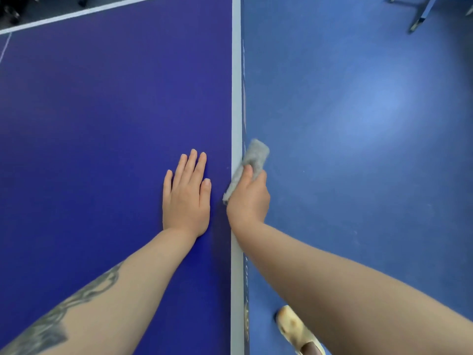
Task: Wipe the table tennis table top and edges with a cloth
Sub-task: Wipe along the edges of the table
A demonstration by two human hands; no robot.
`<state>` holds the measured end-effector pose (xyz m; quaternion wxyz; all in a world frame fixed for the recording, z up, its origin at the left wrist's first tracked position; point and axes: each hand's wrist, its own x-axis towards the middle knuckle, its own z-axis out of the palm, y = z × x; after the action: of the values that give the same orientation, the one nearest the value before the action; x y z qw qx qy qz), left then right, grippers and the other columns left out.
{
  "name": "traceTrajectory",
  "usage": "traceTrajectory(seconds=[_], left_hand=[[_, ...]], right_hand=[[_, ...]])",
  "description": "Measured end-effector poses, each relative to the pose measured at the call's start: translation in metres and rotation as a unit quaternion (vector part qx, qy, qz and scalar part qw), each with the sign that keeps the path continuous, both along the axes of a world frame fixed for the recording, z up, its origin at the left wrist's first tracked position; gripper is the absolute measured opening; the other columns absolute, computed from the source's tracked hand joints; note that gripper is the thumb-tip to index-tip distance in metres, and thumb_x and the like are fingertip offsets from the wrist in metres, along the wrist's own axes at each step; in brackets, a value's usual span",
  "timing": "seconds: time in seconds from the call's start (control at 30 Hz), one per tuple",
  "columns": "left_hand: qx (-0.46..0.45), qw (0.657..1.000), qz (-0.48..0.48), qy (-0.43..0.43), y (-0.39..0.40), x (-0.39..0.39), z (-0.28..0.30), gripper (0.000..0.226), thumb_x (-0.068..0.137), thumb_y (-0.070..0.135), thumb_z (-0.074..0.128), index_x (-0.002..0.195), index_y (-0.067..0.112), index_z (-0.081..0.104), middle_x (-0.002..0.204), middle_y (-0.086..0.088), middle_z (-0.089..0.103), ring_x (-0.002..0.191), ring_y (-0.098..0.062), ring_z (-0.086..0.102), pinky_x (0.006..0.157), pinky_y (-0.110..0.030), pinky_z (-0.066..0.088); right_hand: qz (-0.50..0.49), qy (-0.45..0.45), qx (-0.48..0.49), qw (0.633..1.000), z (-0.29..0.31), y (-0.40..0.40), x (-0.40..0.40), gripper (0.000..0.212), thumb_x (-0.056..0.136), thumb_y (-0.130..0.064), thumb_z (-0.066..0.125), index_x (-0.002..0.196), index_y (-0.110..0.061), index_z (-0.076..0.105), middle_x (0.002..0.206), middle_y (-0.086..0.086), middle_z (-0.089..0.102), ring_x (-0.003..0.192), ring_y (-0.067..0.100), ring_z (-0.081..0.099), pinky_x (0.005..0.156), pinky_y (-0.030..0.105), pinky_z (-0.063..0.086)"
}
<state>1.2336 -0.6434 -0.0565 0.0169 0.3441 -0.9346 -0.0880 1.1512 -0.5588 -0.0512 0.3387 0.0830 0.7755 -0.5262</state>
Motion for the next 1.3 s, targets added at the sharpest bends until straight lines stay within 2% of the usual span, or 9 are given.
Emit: traceTrajectory(seconds=[0.03,0.1,0.23,0.4,0.47,0.63,0.9,1.1,1.3], left_hand=[[-0.008,1.0,-0.001,-0.01,0.001,-0.001,0.0,0.058,0.099,0.039,0.011,0.156,0.026,0.017,0.163,0.008,0.013,0.15,-0.009,0.004,0.121,-0.038,0.008],[-0.035,0.999,-0.007,-0.038,0.002,-0.001,0.001,0.06,0.098,0.04,0.006,0.156,0.025,0.013,0.163,0.005,0.012,0.15,-0.013,0.007,0.12,-0.04,0.012],[-0.026,0.998,-0.036,-0.05,-0.017,-0.009,0.005,0.055,0.101,0.038,0.015,0.156,0.026,0.017,0.163,0.003,0.015,0.15,-0.018,0.012,0.119,-0.041,0.018],[-0.022,0.998,-0.03,-0.044,-0.033,-0.029,0.002,0.053,0.103,0.031,0.018,0.156,0.031,0.01,0.164,0.007,0.007,0.151,-0.014,0.001,0.12,-0.04,0.007],[-0.017,0.999,-0.015,-0.031,-0.032,-0.031,0.0,0.052,0.104,0.03,0.019,0.156,0.032,0.012,0.164,0.009,0.008,0.15,-0.012,0.0,0.121,-0.04,0.005],[0.008,1.0,0.0,0.013,-0.031,-0.032,-0.001,0.051,0.104,0.032,0.024,0.155,0.029,0.019,0.162,0.01,0.013,0.15,-0.008,0.004,0.122,-0.038,0.005],[0.006,1.0,-0.001,0.006,-0.031,-0.032,0.001,0.055,0.1,0.037,0.019,0.155,0.03,0.021,0.162,0.012,0.015,0.149,-0.006,0.004,0.122,-0.038,0.007],[0.006,1.0,0.003,0.002,-0.032,-0.032,0.001,0.055,0.101,0.04,0.017,0.155,0.03,0.02,0.161,0.013,0.015,0.149,-0.004,0.003,0.122,-0.038,0.008],[0.01,1.0,0.001,0.004,-0.032,-0.032,0.002,0.055,0.1,0.039,0.018,0.155,0.031,0.021,0.161,0.014,0.014,0.149,-0.003,0.002,0.121,-0.035,0.005]], right_hand=[[-0.003,-0.011,0.002,1.0,0.001,0.01,0.014,0.04,0.105,-0.047,0.029,0.123,-0.017,0.049,0.104,0.001,0.063,0.102,0.025,0.061,0.079,0.034,0.043],[0.052,0.019,0.006,0.998,0.002,0.031,0.046,0.043,0.104,-0.048,0.031,0.137,-0.024,0.043,0.125,-0.002,0.062,0.115,0.02,0.058,0.09,0.036,0.046],[0.137,0.125,-0.007,0.983,0.001,0.025,0.038,0.067,0.101,-0.049,0.04,0.157,-0.026,0.013,0.158,-0.005,0.034,0.14,0.016,0.039,0.109,0.038,0.04],[0.1,0.059,0.003,0.993,0.0,-0.018,-0.033,0.044,0.104,-0.046,0.036,0.14,-0.02,0.04,0.126,0.004,0.061,0.114,0.029,0.058,0.093,0.042,0.047],[0.085,0.044,0.0,0.995,-0.001,-0.009,-0.021,0.043,0.105,-0.047,0.033,0.139,-0.023,0.041,0.12,0.004,0.064,0.109,0.028,0.06,0.092,0.044,0.048],[0.14,0.064,-0.004,0.988,0.004,0.039,0.051,0.063,0.101,-0.048,0.039,0.157,-0.03,0.014,0.157,-0.008,0.034,0.14,0.014,0.038,0.109,0.038,0.039],[0.109,0.016,0.011,0.994,0.008,-0.032,-0.047,0.049,0.105,-0.043,0.037,0.149,-0.023,0.028,0.139,0.003,0.055,0.121,0.027,0.055,0.09,0.037,0.042],[0.143,0.01,0.001,0.99,0.015,0.011,0.004,0.053,0.104,-0.035,0.043,0.152,-0.027,0.022,0.144,-0.006,0.049,0.123,0.019,0.053,0.089,0.032,0.044],[0.119,0.02,-0.032,0.992,0.002,-0.047,-0.059,0.05,0.105,-0.036,0.041,0.149,-0.02,0.026,0.14,0.001,0.047,0.122,0.024,0.053,0.084,0.031,0.039]])
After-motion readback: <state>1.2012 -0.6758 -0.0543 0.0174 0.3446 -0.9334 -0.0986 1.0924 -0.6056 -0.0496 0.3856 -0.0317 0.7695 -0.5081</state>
